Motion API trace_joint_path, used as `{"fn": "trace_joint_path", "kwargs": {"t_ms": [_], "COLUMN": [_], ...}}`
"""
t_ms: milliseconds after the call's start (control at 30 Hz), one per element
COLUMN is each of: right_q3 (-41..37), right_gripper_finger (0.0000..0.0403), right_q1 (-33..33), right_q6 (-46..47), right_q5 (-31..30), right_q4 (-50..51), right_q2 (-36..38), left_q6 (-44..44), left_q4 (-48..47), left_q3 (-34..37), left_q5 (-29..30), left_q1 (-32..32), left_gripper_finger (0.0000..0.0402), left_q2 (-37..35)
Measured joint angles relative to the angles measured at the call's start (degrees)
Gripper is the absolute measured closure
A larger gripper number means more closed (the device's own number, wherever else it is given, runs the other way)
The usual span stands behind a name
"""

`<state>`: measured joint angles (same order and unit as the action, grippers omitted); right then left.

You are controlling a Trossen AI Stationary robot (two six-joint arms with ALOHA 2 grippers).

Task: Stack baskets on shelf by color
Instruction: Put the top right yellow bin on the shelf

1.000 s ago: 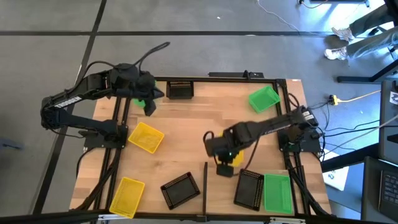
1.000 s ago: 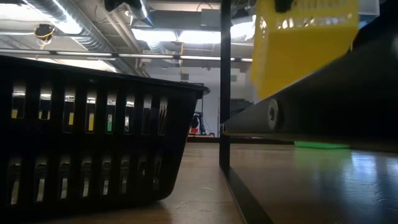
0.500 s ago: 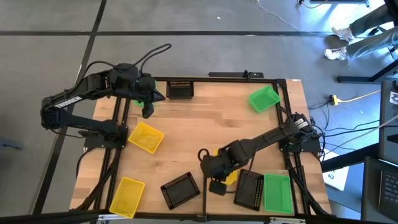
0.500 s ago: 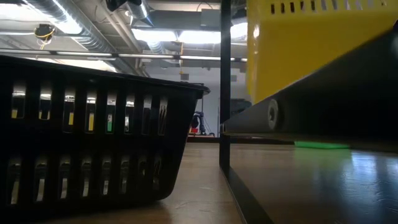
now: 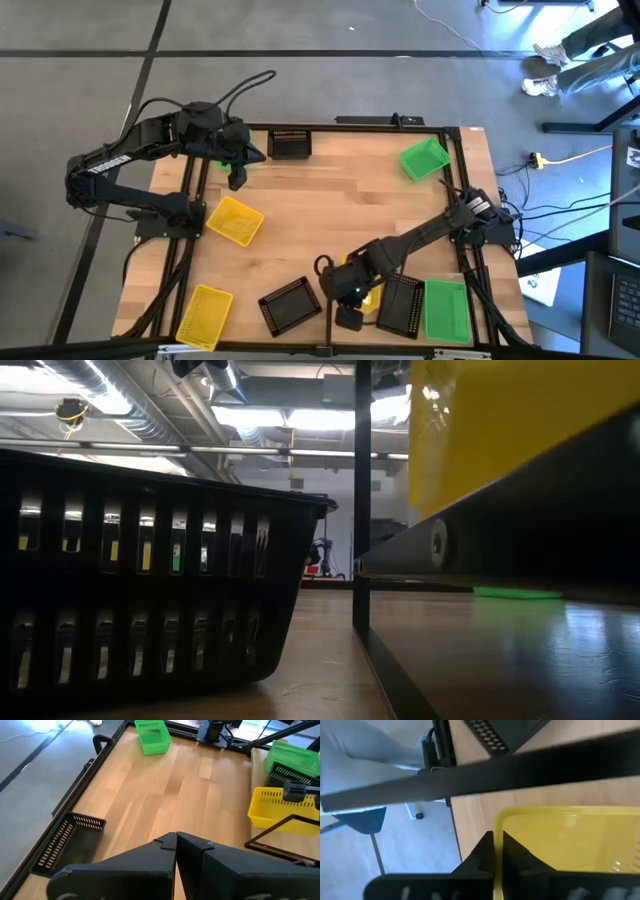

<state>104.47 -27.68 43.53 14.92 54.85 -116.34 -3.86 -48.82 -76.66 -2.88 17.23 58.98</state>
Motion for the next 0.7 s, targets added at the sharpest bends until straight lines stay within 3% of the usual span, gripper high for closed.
{"fn": "trace_joint_path", "kwargs": {"t_ms": [300, 700], "right_q3": [0.0, 0.0], "right_gripper_finger": [0.04, 0.0349], "right_q1": [-0.3, -0.4], "right_q6": [-0.1, -0.2], "right_q5": [1.1, 1.4], "right_q4": [-3.1, -3.4], "right_q2": [-2.0, -2.2], "left_q6": [0.0, 0.0], "left_q4": [0.0, 0.0], "left_q3": [0.0, 0.0], "left_q5": [0.4, 0.4], "left_q1": [0.0, 0.0], "left_gripper_finger": [0.0401, 0.0401], "left_q2": [0.0, 0.0]}}
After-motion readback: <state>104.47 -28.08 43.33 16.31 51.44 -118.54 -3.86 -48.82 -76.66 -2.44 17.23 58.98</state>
